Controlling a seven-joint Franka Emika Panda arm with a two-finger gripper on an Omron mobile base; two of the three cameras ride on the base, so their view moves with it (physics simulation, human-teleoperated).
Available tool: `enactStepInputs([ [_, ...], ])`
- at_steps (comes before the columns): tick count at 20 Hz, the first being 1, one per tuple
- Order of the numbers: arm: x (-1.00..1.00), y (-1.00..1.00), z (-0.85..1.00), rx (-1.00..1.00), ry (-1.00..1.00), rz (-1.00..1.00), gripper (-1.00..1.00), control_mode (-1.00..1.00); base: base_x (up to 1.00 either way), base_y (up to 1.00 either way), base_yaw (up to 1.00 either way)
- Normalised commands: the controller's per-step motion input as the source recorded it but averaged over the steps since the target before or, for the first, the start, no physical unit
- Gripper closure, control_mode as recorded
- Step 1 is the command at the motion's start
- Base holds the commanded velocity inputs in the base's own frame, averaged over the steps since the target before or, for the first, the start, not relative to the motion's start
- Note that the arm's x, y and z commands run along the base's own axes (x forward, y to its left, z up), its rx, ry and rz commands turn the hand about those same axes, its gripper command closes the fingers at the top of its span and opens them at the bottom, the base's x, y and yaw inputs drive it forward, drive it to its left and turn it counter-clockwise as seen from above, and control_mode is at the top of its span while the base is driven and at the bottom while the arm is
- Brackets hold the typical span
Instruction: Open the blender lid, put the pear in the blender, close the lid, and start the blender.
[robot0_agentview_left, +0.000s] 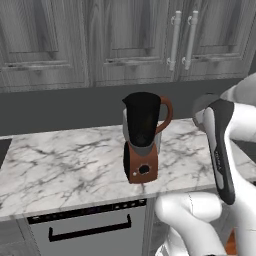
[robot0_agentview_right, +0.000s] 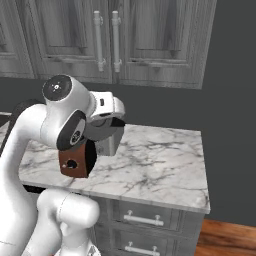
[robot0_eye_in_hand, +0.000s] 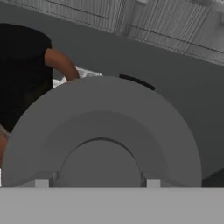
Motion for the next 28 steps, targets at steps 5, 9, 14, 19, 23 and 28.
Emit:
enactStepInputs([
  [5,-0.39,0.47,0.81,-0.03,-0.01,0.00,1.00,-1.00,0.00,0.00,0.00],
  [9,-0.36,0.56,0.64,-0.01,0.00,0.00,1.00,-1.00,0.00,0.00,0.00],
  [14,-0.06,0.70,0.41,0.00,0.00,0.00,1.00,-1.00,0.00,0.00,0.00],
  [19,0.12,0.68,0.11,0.00,0.00,0.00,1.00,-1.00,0.00,0.00,0.00],
  [23,0.44,0.31,0.01,0.00,0.05,0.00,1.00,-1.00,0.00,0.00,0.00],
  [28,0.44,0.05,0.00,0.00,0.11,0.00,1.00,-1.00,0.00,0.00,0.00],
])
